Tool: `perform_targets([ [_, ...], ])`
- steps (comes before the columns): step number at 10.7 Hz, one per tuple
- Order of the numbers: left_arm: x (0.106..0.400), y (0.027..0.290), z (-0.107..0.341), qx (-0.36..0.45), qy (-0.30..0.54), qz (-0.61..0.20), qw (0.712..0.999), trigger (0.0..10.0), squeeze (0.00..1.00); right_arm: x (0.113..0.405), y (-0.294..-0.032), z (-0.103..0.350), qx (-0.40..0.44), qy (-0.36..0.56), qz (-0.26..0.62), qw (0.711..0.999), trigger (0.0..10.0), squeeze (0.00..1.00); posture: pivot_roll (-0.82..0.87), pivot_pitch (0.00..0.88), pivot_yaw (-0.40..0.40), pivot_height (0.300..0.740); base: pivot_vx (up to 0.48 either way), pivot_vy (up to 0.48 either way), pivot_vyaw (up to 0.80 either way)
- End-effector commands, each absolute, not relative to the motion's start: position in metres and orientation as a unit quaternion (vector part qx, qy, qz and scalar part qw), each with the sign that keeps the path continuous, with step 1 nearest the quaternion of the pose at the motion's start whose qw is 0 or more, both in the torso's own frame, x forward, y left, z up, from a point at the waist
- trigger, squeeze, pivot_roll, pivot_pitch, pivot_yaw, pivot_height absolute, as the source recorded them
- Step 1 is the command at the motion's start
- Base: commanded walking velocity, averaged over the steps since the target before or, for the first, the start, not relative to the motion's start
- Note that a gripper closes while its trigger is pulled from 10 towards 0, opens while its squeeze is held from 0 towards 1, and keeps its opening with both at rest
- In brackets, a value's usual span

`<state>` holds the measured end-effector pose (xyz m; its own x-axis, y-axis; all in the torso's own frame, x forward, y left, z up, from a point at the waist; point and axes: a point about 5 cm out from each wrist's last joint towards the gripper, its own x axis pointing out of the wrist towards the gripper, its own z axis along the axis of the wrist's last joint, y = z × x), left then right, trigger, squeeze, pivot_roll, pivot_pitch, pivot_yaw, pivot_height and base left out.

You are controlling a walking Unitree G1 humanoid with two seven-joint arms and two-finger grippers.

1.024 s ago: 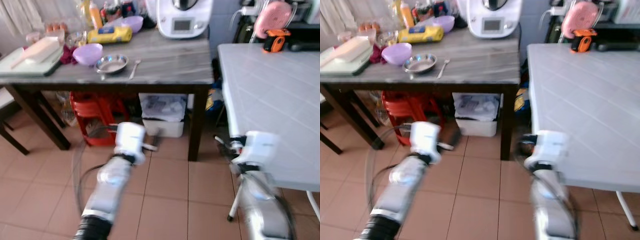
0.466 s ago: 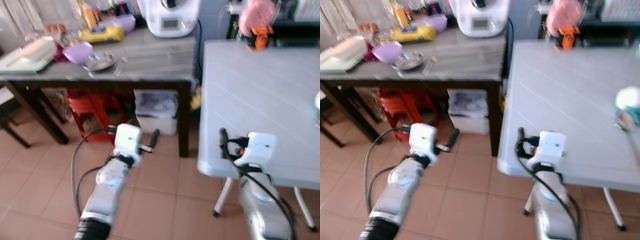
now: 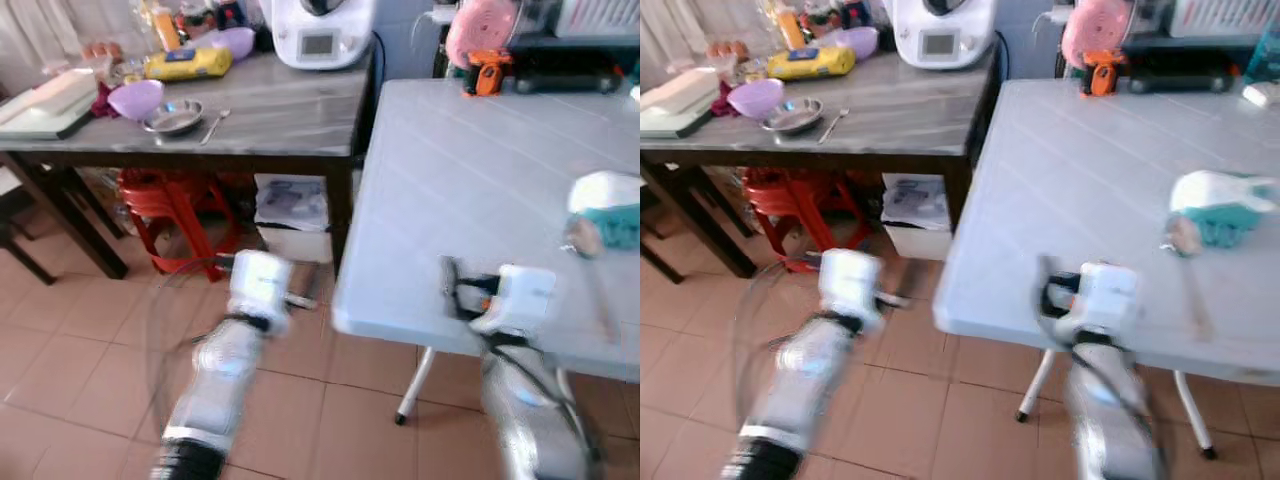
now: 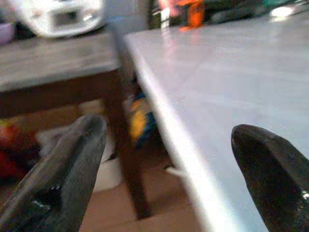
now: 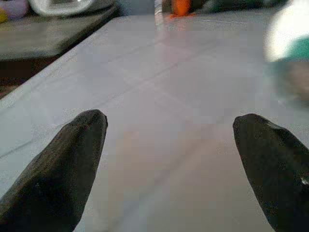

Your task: Setting the table

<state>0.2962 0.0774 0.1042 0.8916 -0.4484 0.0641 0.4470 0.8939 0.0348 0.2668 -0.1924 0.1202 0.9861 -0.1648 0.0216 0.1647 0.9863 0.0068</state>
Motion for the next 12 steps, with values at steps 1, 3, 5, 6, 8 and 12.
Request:
perform_targets([
  [1,0.299,0.090,0.105,0.021,-0.036,-0.215,0.976,10.0,0.00,0.268,-0.183,0.123,0.009,-0.016,-0.073,0.997,10.0,0.00,-0.17,0.075,0.103,0.740,0.000,-0.326,0.00],
  [3,0.300,0.089,0.106,0.020,-0.037,-0.216,0.975,10.0,0.00,0.269,-0.182,0.123,0.008,-0.016,-0.073,0.997,10.0,0.00,-0.17,0.073,0.105,0.740,0.000,-0.322,0.00],
  [5,0.300,0.088,0.105,0.022,-0.036,-0.217,0.975,10.0,0.00,0.269,-0.183,0.123,0.009,-0.017,-0.076,0.997,10.0,0.00,-0.17,0.079,0.108,0.740,0.000,-0.161,0.00],
  [6,0.300,0.088,0.105,0.022,-0.035,-0.218,0.975,10.0,0.00,0.268,-0.183,0.123,0.009,-0.016,-0.078,0.997,10.0,0.00,-0.17,0.080,0.108,0.740,0.000,0.000,0.00],
  [8,0.300,0.088,0.104,0.016,-0.034,-0.219,0.975,10.0,0.00,0.266,-0.186,0.122,0.005,-0.013,-0.089,0.996,10.0,0.00,-0.17,0.084,0.112,0.740,0.000,0.000,0.00],
  [12,0.292,0.087,0.095,0.002,-0.013,-0.266,0.964,10.0,0.00,0.263,-0.198,0.112,-0.004,0.021,-0.127,0.992,10.0,0.00,-0.17,0.096,0.111,0.740,0.000,0.000,0.00],
])
